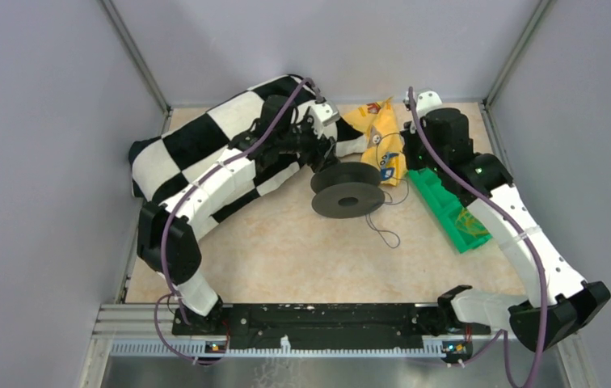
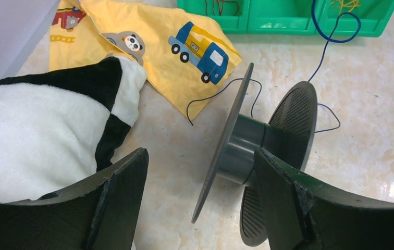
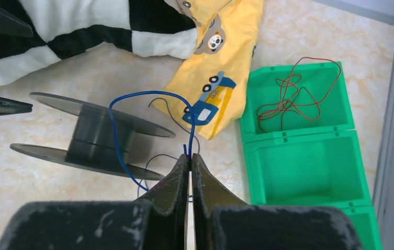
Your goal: Wrap the cables
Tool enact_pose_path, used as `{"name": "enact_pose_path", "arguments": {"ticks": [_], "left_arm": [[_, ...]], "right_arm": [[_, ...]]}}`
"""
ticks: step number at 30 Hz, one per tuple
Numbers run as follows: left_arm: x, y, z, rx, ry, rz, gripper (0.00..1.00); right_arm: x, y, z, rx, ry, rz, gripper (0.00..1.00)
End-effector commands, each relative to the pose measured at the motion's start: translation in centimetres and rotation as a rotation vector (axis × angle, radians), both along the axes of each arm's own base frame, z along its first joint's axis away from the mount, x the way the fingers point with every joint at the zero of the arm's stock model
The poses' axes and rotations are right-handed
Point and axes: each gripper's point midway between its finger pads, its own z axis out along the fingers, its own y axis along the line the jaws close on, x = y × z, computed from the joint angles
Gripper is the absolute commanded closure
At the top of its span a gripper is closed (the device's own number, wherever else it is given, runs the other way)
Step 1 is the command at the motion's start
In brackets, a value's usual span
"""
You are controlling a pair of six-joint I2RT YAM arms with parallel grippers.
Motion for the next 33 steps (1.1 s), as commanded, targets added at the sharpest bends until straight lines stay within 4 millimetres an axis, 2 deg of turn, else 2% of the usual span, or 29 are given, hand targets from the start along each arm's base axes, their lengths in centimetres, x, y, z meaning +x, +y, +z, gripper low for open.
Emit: {"name": "enact_pose_path", "arguments": {"ticks": [1, 7, 11, 15, 20, 25, 33], "left_arm": [[1.3, -0.4, 0.6, 0.000, -0.026, -0.013, 0.20], [0.6, -0.4, 0.4, -0.004, -0.010, -0.041, 0.19], [0.2, -0.1, 1.5, -0.039, -0.001, -0.065, 0.19], [0.3, 0.2, 2.4, -0.047, 0.001, -0.068, 0.18], [-0.1, -0.4, 3.3, -0.083, 0.027, -0.105, 0.16], [-0.1, -1.1, 3.3, -0.119, 0.042, -0.119, 0.16], [1.5, -2.1, 2.7, -0.114, 0.064, -0.114, 0.21]], "right_arm": [[1.6, 0.0, 0.6, -0.070, -0.057, 0.024, 1.00], [2.3, 3.3, -1.2, 0.011, -0.074, 0.126, 1.00], [1.8, 6.3, -3.1, 0.059, -0.027, 0.222, 1.00], [1.1, 8.3, -4.4, 0.118, 0.015, 0.266, 1.00], [1.0, 9.5, -6.0, 0.127, 0.043, 0.293, 1.00], [1.0, 10.6, -7.5, 0.127, 0.066, 0.333, 1.00], [0.9, 11.6, -9.1, 0.129, 0.070, 0.393, 1.00]]}}
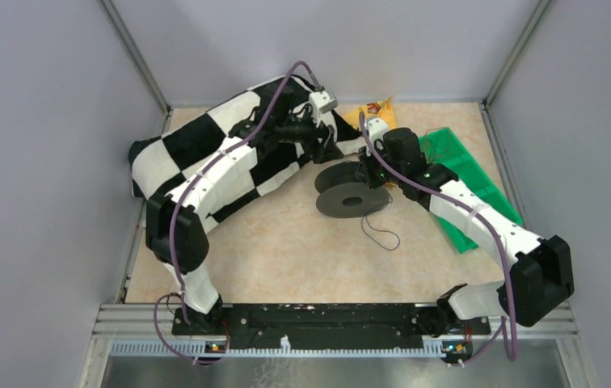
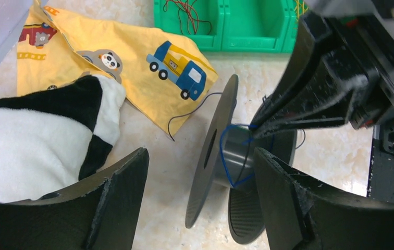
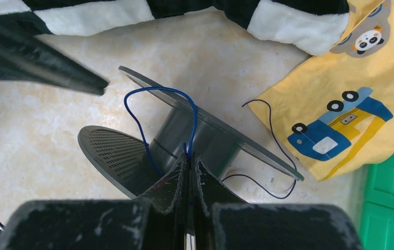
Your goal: Wrap the cables
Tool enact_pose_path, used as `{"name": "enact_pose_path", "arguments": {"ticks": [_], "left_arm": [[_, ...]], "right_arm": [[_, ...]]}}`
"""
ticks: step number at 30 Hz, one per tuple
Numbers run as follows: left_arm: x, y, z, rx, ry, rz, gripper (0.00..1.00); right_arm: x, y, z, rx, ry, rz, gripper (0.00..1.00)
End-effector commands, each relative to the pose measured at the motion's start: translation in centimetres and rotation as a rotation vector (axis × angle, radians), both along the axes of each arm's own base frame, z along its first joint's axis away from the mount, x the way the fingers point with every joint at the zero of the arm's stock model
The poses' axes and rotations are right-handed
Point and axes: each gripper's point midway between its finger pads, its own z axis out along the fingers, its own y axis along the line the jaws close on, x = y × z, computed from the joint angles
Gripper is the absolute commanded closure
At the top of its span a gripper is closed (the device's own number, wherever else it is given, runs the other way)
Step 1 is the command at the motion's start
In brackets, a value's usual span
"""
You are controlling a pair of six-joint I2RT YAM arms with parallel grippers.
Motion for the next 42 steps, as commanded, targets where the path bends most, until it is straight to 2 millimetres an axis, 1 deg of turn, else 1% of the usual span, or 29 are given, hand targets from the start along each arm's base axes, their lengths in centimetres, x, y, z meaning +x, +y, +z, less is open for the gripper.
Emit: {"name": "enact_pose_path", "arguments": {"ticks": [1, 6, 9, 15, 23, 28, 32, 42], "left_arm": [[1.0, -1.3, 1.3, -0.037, -0.026, -0.032, 0.21], [1.3, -1.4, 0.4, -0.029, -0.030, -0.029, 0.21], [1.8, -1.5, -0.8, -0.011, -0.033, -0.012, 0.23], [0.7, -2.1, -1.6, -0.041, -0.036, -0.097, 0.23], [0.0, -2.4, -2.4, -0.050, -0.075, -0.177, 0.23], [0.0, -2.6, -3.0, -0.044, -0.147, -0.235, 0.26], [0.4, -3.0, -2.8, -0.064, -0.197, -0.255, 0.26], [0.7, -4.3, -3.3, -0.050, -0.224, -0.342, 0.23]], "right_arm": [[0.4, 1.6, 0.7, 0.039, -0.067, 0.066, 1.00], [0.6, 1.8, 0.0, 0.034, -0.108, 0.100, 1.00], [0.9, 2.2, -0.6, 0.025, -0.095, 0.116, 1.00], [1.3, 2.5, -1.0, 0.015, -0.092, 0.121, 1.00], [1.3, 1.5, -1.3, -0.003, -0.090, 0.080, 1.00], [1.0, 1.0, -0.9, 0.008, -0.106, 0.051, 1.00], [0.9, 0.7, -0.7, 0.008, -0.113, 0.041, 1.00], [0.8, 0.2, 0.2, 0.010, -0.147, 0.031, 1.00]]}}
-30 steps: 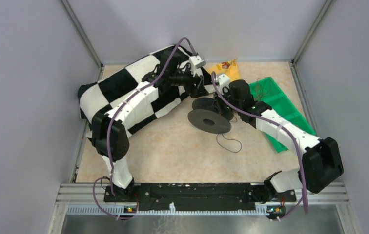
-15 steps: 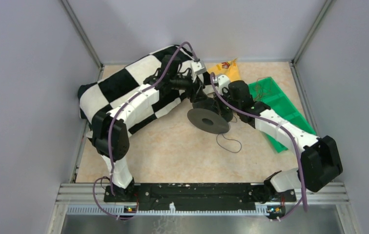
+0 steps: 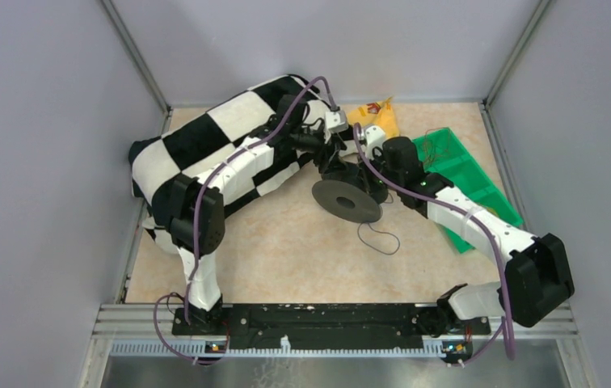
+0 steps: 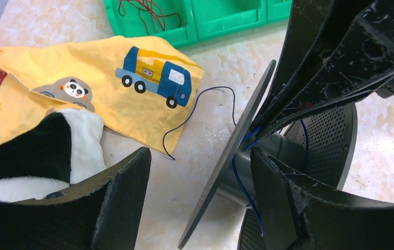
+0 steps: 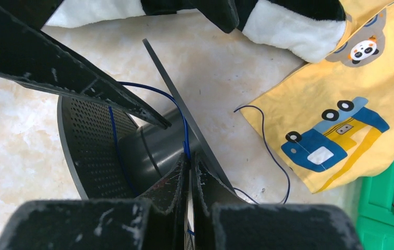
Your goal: Wrap the cables
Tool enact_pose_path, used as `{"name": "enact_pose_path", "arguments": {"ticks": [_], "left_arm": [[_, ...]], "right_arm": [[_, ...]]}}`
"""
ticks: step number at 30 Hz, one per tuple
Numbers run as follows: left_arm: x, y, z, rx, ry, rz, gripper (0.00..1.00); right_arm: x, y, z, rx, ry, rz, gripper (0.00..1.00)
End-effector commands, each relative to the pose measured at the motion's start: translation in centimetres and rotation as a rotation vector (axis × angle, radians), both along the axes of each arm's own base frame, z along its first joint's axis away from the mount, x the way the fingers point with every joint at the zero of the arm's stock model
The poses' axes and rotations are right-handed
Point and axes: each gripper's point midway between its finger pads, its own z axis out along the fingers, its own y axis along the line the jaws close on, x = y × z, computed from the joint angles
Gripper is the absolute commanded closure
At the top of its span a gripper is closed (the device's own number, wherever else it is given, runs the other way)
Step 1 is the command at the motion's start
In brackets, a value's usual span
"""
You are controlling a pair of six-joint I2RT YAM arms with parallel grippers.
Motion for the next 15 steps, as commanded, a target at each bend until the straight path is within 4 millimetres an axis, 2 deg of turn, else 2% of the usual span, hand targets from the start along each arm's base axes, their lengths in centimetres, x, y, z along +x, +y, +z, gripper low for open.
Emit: {"name": "enact_pose_path", "arguments": {"ticks": [1, 7, 12, 15], "left_arm": [[-0.1, -1.4, 2.4, -0.051, -0.115, -0.098, 0.23], [-0.4, -2.0, 1.7, -0.048, -0.104, -0.149, 0.26], [-0.7, -2.3, 1.1, -0.040, -0.091, -0.188, 0.37], [-1.1, -2.2, 0.8, -0.030, -0.091, -0.207, 0.38]], "right_arm": [[0.3, 0.2, 2.7, 0.036, -0.084, -0.005, 1.00], [0.2, 0.0, 2.9, 0.033, -0.088, -0.009, 1.00], [0.2, 0.0, 3.1, 0.032, -0.087, -0.006, 1.00], [0.2, 0.0, 3.0, 0.029, -0.084, -0.009, 1.00]]}}
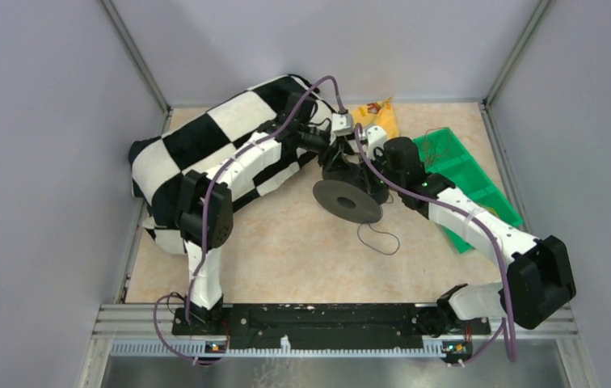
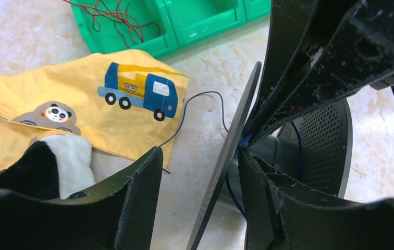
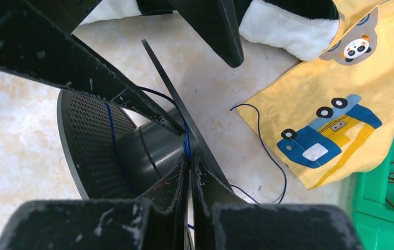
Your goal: Wrap the cables
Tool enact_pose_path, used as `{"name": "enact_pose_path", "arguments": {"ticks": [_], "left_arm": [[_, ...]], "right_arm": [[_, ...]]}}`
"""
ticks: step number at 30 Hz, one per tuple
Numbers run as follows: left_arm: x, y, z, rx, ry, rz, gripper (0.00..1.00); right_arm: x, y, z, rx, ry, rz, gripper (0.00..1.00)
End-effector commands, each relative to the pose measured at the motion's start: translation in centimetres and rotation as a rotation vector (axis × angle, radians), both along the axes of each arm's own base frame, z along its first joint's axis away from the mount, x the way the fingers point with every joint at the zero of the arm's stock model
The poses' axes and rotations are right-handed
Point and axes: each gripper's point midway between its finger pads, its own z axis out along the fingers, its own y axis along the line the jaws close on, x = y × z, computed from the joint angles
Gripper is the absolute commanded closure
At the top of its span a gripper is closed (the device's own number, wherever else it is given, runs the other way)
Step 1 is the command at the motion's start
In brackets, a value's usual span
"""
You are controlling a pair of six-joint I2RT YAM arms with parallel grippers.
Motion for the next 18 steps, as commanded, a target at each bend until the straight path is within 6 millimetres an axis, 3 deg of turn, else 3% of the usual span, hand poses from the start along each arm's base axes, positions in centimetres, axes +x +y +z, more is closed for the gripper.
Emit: {"name": "enact_pose_path", "arguments": {"ticks": [1, 7, 11, 18], "left_arm": [[-0.8, -0.4, 0.9, -0.025, -0.053, -0.084, 0.38], [-1.6, -0.1, 0.2, -0.015, -0.038, -0.113, 0.43], [-1.7, -0.1, -0.1, -0.015, -0.024, -0.118, 0.52], [-1.9, -0.1, -0.1, -0.018, -0.022, -0.115, 0.82]], "right_arm": [[0.3, 0.3, 2.5, 0.029, -0.070, 0.003, 1.00], [0.2, 0.2, 2.5, 0.029, -0.068, -0.004, 1.00], [0.1, -0.1, 2.5, 0.021, -0.069, -0.012, 1.00], [0.1, -0.1, 2.3, 0.020, -0.064, -0.014, 1.00]]}}
